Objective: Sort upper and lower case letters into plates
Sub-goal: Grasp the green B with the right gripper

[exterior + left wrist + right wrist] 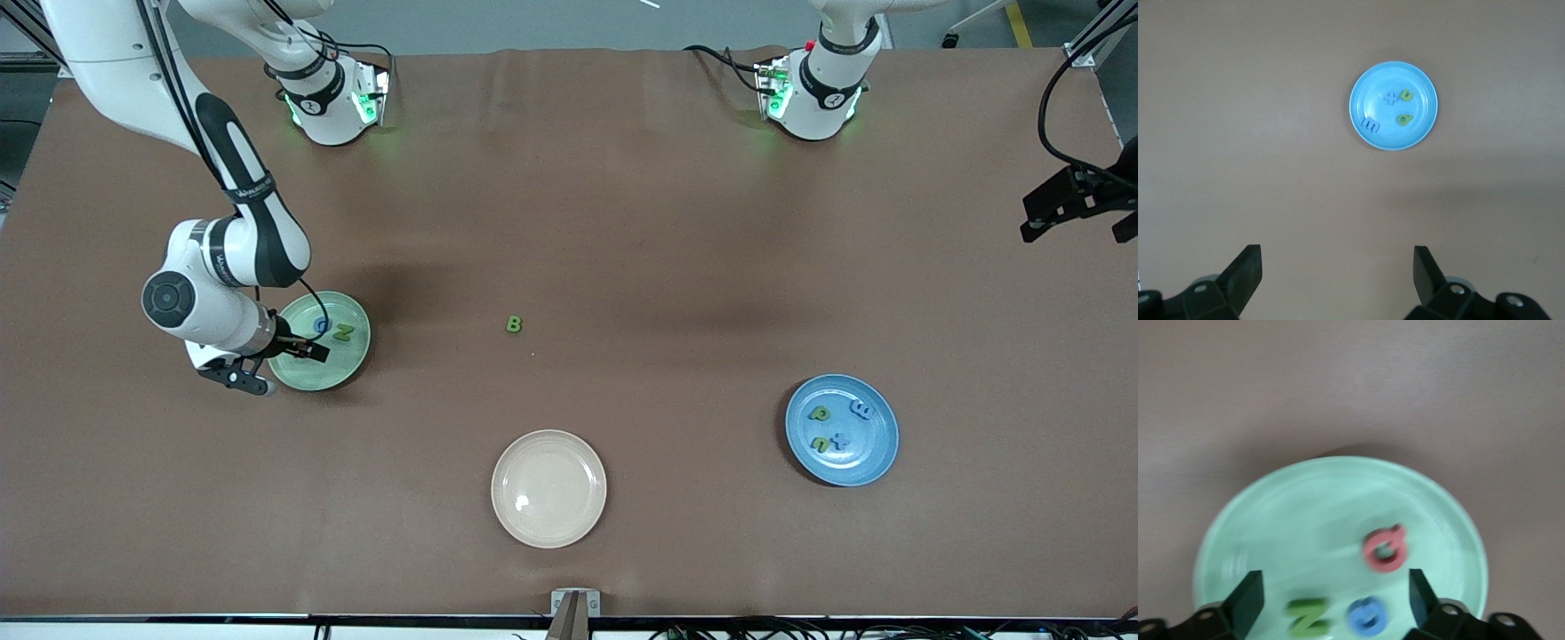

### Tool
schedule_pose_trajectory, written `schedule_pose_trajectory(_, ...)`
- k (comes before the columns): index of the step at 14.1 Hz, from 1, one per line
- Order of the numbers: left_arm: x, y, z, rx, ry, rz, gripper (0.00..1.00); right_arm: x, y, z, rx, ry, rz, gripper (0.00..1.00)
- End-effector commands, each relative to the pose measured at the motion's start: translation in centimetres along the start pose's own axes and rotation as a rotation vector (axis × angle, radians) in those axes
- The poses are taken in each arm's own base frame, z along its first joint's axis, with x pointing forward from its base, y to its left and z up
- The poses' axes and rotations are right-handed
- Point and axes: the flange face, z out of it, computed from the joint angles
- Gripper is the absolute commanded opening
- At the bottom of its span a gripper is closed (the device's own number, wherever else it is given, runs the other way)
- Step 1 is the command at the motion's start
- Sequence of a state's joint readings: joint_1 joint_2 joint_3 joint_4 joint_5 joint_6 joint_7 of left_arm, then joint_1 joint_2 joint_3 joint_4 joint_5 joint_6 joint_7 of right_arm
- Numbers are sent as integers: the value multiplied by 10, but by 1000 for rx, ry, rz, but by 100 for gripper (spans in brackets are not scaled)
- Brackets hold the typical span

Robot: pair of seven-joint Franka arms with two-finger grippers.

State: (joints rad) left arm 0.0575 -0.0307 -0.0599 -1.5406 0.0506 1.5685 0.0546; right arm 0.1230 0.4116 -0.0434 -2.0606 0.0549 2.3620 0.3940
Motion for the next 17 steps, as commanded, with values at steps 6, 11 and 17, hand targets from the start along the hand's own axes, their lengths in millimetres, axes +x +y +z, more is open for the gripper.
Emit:
schedule_pose_trajectory(6, -27, 17, -5, -67, -21, -22, 100, -97, -164, -4, 53, 63, 122, 100)
schedule_pose_trajectory(11, -29, 49, -5, -51, -33, -21, 100, -180, -253, 38, 101, 102, 34, 100)
schedule_pose_trajectory(17, -32, 55, -9, -47, -41, 7, 100, -191, -290, 70, 118, 124, -8, 93)
